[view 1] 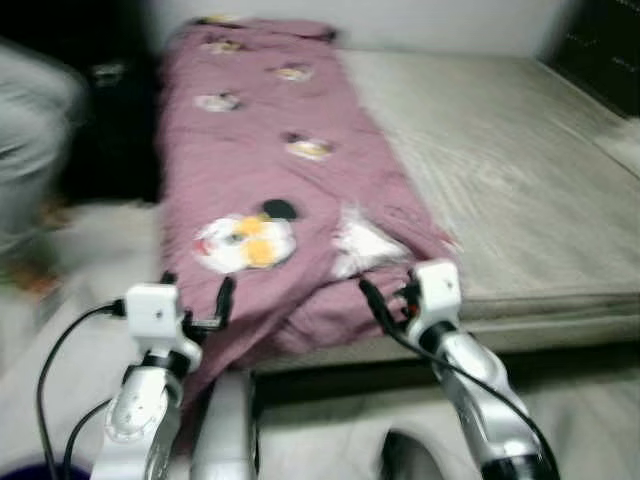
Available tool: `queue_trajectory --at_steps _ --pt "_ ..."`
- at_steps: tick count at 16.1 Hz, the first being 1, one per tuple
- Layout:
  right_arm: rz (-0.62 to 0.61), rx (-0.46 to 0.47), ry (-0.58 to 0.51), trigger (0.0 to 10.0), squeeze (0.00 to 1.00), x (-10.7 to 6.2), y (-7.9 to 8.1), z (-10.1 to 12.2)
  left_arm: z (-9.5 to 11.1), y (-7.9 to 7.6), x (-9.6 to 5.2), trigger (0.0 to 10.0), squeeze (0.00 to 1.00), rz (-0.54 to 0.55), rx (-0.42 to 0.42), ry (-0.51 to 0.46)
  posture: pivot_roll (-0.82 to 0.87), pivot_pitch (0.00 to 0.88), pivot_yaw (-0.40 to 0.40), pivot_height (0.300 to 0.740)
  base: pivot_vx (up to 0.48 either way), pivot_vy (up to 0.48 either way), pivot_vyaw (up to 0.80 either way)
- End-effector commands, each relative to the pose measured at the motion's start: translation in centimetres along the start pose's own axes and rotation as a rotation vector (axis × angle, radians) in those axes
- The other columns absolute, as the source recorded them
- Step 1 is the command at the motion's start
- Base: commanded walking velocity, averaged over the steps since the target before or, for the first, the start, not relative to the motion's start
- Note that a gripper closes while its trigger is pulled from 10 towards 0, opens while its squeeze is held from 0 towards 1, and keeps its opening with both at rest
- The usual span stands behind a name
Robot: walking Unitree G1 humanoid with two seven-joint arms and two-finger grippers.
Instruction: Clean up the room
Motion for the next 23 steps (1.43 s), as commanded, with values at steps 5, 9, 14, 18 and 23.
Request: queue_trajectory --at_steps 5,9,14,18,23 --pt "-0.002 0.012 0.019 10.0 0.00 -0.24 -0.02 -0.65 -0.76 -0.04 -0.04 10.0 0.00 -0.010 -0.008 0.031 0.05 0.105 -0.072 0.592 0.386 0.000 0.00" --pt "-0.002 0.010 0.018 10.0 0.00 -0.24 0.03 -0.65 -0.76 -0.03 -0.05 10.0 0.00 -0.012 -0.008 0.031 0.05 0.105 -0.072 0.592 0.394 0.000 0.00" --pt "-0.003 0.014 0.021 10.0 0.00 -0.24 -0.01 -0.78 -0.96 0.00 0.02 10.0 0.00 -0.006 0.007 0.039 0.05 0.097 -0.070 0.592 0.077 0.000 0.00" --pt "-0.005 0.020 0.024 10.0 0.00 -0.16 0.03 -0.88 -1.08 0.13 0.07 10.0 0.00 -0.005 0.005 0.045 0.05 0.092 -0.070 0.592 0.000 0.000 0.00" --pt "-0.007 0.024 0.025 10.0 0.00 -0.11 -0.05 -0.89 -1.13 0.09 0.10 10.0 0.00 -0.006 0.003 0.049 0.05 0.097 -0.068 0.592 0.000 0.000 0.00"
Point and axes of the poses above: a point about 5 cm out from each wrist's last joint towards the gripper, its own x axis pointing out of the wrist towards the gripper, its own z axis along the axis of the wrist's last joint, y = z × x, the point moved 6 cm from there along x, pointing out of the wrist towards the gripper, and after that the axes turned 10 degrees about -x, right-handed, at the moved point
